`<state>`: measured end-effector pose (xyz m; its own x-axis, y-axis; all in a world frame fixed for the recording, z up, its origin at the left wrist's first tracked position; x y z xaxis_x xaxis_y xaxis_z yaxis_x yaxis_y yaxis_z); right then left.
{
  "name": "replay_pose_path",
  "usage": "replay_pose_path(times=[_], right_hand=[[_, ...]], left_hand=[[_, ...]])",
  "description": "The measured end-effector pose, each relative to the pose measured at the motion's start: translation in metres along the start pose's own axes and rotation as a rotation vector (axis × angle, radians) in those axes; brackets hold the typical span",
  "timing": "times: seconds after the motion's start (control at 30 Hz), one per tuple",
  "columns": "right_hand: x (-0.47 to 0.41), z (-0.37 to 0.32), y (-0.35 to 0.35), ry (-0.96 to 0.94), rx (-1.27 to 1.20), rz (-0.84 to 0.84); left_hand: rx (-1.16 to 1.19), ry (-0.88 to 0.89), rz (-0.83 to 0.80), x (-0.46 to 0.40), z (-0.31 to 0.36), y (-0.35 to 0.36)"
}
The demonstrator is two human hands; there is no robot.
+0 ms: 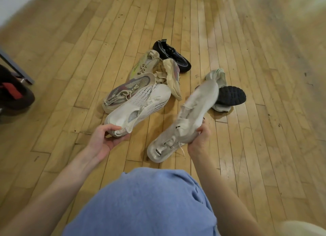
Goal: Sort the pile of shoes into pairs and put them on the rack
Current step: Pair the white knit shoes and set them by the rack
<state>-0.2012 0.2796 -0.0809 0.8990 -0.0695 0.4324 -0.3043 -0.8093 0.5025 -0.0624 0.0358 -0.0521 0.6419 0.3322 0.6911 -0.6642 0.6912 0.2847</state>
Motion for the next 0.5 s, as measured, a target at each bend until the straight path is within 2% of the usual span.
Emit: replay_pose_path(times=[0.1,0.17,0.37,0.5], right_hand=[[0.007,0.008,0.011,0.249,-0.096,-0.085],[0.011,0.015,0.014,0.329,-0.128,-0.088],[0.018,0.026,0.011,0.361,-0.256,-0.103],[0.015,0.023,0.008,0.333,-0.181,-0.119]], left_hand=[[0.025,0.024,0.004,0.003,0.001,-0.003],[0.048,0.034,0.006,0.003,0.0,-0.006],[0.122,0.019,0.023,0.003,0.0,-0.012],[0.13,0.009,0.016,0.002,0.0,-0.01]])
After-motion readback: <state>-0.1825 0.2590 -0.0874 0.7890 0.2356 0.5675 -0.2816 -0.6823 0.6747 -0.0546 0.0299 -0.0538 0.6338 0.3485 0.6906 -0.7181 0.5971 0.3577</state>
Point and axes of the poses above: each hand's wrist, its own x-axis away from the middle knuckle, its own y-axis out of the palm, z = x × y, the point moved 2 cm from there along -x, towards the middle knuckle, and after that the axes turned 12 degrees about -x, right-handed, at the moved point
